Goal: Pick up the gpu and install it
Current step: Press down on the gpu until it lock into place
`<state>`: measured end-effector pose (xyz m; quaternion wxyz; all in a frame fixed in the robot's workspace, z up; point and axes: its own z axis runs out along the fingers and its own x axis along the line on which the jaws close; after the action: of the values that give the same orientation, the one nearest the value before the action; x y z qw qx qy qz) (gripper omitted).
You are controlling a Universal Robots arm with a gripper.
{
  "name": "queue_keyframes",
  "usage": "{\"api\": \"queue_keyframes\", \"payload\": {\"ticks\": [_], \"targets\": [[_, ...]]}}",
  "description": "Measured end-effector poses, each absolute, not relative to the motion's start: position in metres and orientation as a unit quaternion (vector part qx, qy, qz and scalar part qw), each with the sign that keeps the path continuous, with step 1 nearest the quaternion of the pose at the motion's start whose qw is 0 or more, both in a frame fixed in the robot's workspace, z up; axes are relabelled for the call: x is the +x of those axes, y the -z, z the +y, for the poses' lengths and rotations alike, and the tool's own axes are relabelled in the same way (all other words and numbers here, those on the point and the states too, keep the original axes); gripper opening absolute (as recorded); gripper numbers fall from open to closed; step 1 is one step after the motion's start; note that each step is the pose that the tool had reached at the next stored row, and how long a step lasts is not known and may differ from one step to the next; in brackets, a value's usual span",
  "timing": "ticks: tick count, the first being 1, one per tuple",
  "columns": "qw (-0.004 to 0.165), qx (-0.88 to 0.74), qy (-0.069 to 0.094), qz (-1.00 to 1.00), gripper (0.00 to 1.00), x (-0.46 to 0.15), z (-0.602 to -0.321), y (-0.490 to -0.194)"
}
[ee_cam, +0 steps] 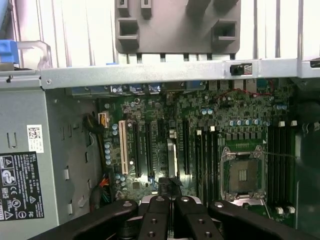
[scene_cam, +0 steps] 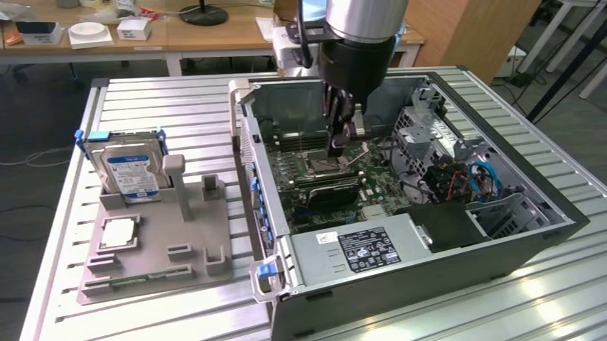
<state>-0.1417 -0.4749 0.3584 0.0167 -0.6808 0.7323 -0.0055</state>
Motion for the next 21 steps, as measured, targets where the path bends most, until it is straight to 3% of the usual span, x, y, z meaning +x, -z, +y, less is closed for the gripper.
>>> {"api": "queue_keyframes", "payload": {"ticks": [21], "targets": [[0.017, -0.681, 0.006, 0.732, 0.11, -0.122, -0.475, -0.320]]}}
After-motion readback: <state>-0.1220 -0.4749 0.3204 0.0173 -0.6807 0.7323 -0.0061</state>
